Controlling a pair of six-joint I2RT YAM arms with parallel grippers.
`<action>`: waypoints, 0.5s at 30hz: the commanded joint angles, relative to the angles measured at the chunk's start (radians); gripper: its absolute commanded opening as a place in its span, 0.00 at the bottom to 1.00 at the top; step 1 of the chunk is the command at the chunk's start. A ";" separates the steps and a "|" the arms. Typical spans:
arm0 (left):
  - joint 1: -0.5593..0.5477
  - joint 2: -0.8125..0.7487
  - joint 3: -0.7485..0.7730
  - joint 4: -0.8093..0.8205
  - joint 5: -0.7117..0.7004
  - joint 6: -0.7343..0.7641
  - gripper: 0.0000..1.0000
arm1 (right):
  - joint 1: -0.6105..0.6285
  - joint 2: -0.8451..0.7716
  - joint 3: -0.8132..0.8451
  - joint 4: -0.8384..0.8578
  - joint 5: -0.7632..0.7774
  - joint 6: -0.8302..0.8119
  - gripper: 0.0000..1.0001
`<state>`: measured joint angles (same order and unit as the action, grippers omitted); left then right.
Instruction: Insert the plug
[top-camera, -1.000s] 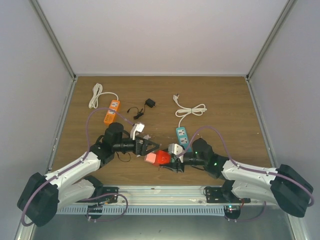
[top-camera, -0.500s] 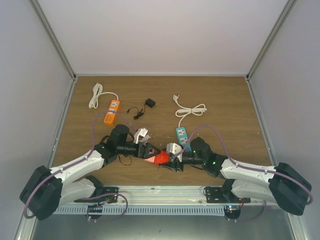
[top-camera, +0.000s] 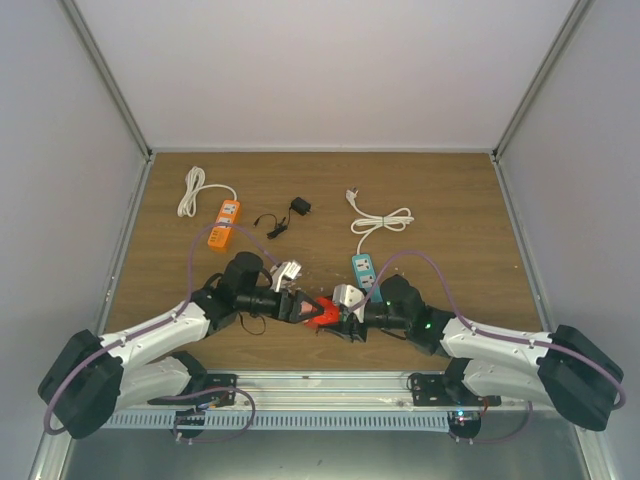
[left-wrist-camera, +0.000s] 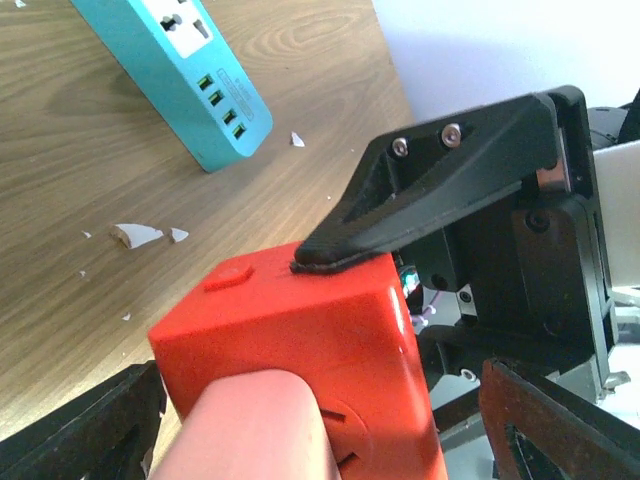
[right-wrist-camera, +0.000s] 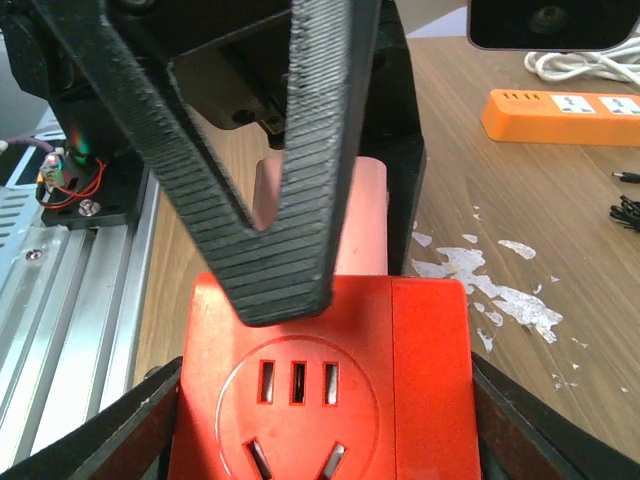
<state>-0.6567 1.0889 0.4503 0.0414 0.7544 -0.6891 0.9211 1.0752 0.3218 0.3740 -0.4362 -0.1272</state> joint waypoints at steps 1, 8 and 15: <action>-0.020 -0.011 -0.009 0.048 0.021 -0.001 0.88 | 0.005 -0.019 0.032 0.057 0.020 -0.015 0.10; -0.030 0.007 -0.012 0.069 0.044 0.005 0.81 | 0.005 -0.031 0.027 0.059 0.028 -0.012 0.10; -0.037 0.000 -0.026 0.096 0.066 0.001 0.67 | 0.005 -0.041 0.023 0.063 0.040 -0.011 0.11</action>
<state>-0.6735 1.0950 0.4408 0.0578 0.7593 -0.6994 0.9230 1.0580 0.3218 0.3714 -0.4145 -0.1345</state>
